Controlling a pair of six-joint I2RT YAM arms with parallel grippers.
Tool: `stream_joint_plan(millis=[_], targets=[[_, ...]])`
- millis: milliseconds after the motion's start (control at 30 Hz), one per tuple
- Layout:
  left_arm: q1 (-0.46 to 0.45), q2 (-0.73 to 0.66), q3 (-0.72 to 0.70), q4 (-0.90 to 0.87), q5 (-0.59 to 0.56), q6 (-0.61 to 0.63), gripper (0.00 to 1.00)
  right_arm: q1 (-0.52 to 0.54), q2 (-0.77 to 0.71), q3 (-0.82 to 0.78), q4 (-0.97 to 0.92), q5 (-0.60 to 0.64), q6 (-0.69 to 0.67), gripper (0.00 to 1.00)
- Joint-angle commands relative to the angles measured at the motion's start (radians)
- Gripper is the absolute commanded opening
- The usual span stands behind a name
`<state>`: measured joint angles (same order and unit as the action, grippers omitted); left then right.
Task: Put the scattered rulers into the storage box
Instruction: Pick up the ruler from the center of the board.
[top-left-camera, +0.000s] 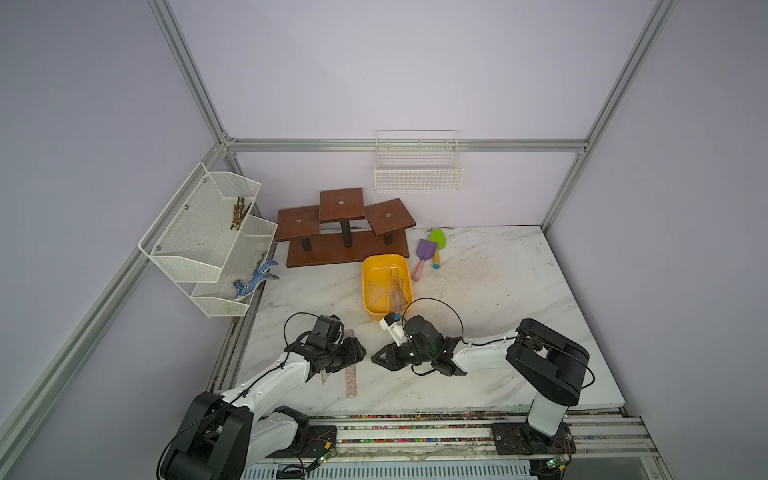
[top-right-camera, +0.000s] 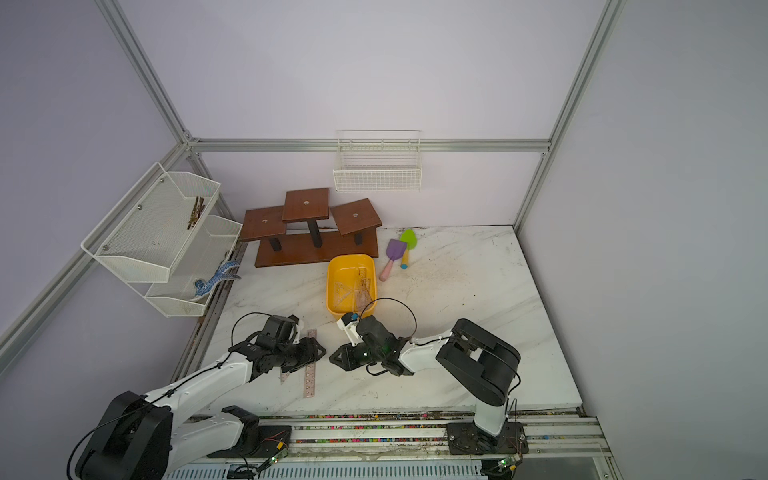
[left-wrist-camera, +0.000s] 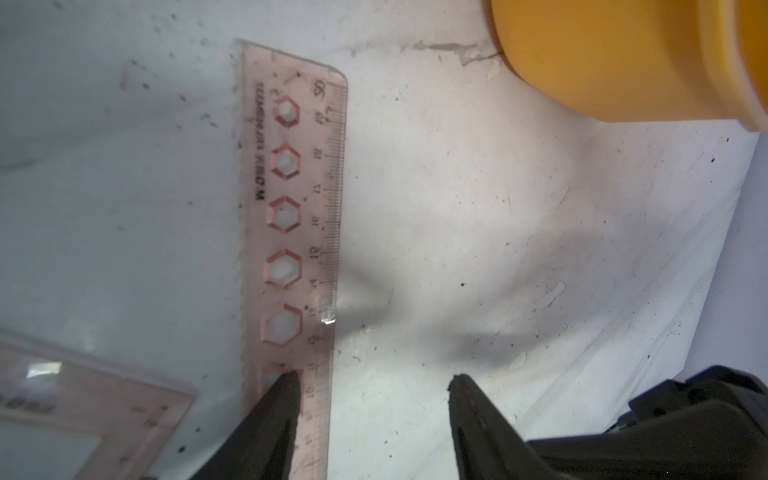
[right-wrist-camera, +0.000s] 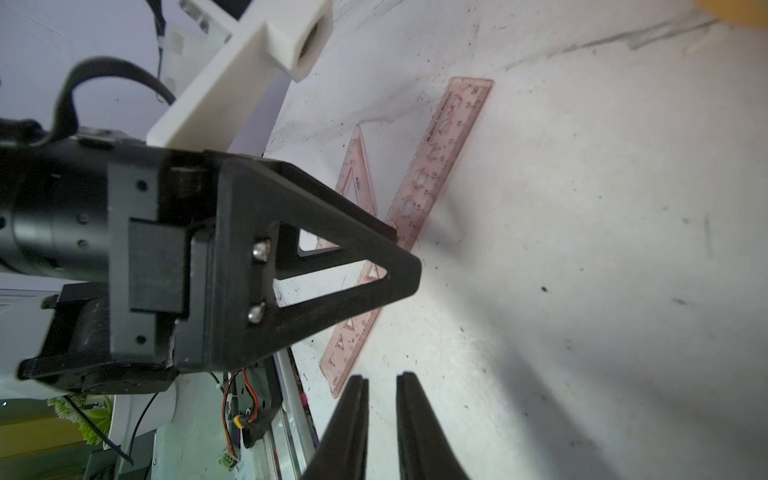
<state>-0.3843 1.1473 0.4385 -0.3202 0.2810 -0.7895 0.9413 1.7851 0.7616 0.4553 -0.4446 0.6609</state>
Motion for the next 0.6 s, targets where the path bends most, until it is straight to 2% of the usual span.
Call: stream_joint_plan(millis=[0,200,267,433,567], targets=[[-0.06,0.019,-0.019,0.042,0.009,-0.066,0.62,-0.027,-0.045,-0.036,0.023,0.012,-0.009,0.2],[-0.167,0.072,-0.007,0.129,0.006,-0.153,0.61,-0.047,-0.048,-0.059,0.02,0.015,-0.007,0.2],[-0.174,0.035,-0.006,0.115,0.013,-0.161,0.6,-0.048,-0.041,-0.061,0.017,0.013,-0.001,0.2],[-0.163,-0.158,0.053,-0.132,-0.13,-0.116,0.63,-0.044,-0.011,-0.062,0.045,-0.006,0.016,0.2],[-0.137,-0.17,0.021,-0.186,-0.13,-0.091,0.63,-0.037,0.016,-0.04,0.045,-0.008,0.018,0.21]])
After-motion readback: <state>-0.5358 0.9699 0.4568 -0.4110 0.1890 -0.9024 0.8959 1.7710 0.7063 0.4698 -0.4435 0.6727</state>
